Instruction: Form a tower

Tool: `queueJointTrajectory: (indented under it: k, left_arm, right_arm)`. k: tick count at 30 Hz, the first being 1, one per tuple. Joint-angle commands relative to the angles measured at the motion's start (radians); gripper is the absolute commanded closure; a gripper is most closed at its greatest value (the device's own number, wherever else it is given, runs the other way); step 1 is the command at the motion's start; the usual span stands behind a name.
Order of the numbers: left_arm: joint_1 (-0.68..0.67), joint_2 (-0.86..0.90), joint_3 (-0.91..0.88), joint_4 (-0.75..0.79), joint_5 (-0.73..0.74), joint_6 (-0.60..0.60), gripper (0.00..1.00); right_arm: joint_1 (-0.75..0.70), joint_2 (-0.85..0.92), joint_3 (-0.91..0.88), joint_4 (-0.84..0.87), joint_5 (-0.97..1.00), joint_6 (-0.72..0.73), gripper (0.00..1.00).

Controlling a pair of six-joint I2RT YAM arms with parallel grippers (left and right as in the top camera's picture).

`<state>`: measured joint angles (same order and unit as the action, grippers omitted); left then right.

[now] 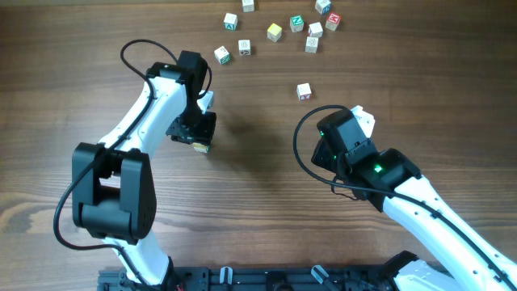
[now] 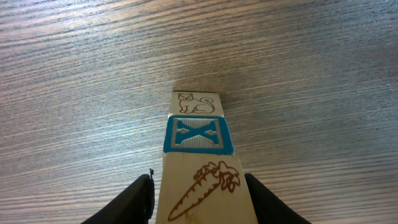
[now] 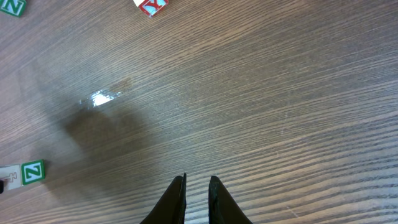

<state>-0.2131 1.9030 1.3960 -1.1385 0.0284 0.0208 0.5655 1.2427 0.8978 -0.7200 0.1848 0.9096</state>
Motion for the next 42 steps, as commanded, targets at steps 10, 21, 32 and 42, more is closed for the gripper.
queueJointTrajectory:
  k: [10, 21, 32, 42]
  left_arm:
    - [0.004, -0.004, 0.017, -0.008, 0.015, 0.001, 0.61]
    - [0.004, -0.004, 0.017, -0.015, 0.015, 0.001, 0.62]
    - [0.004, -0.051, 0.027, -0.027, 0.018, -0.008, 0.00]
    - [0.001, -0.782, 0.185, -0.175, 0.094, -0.042, 0.00]
  right_arm:
    - [-0.005, 0.010, -0.008, 0.001, 0.029, -0.020, 0.85]
    - [-0.005, 0.010, -0.008, 0.001, 0.029, -0.020, 0.85]
    - [-0.005, 0.010, -0.008, 0.002, 0.034, -0.020, 0.85]
    - [-0.075, -0.183, 0.222, -0.126, 0.069, -0.382, 0.25]
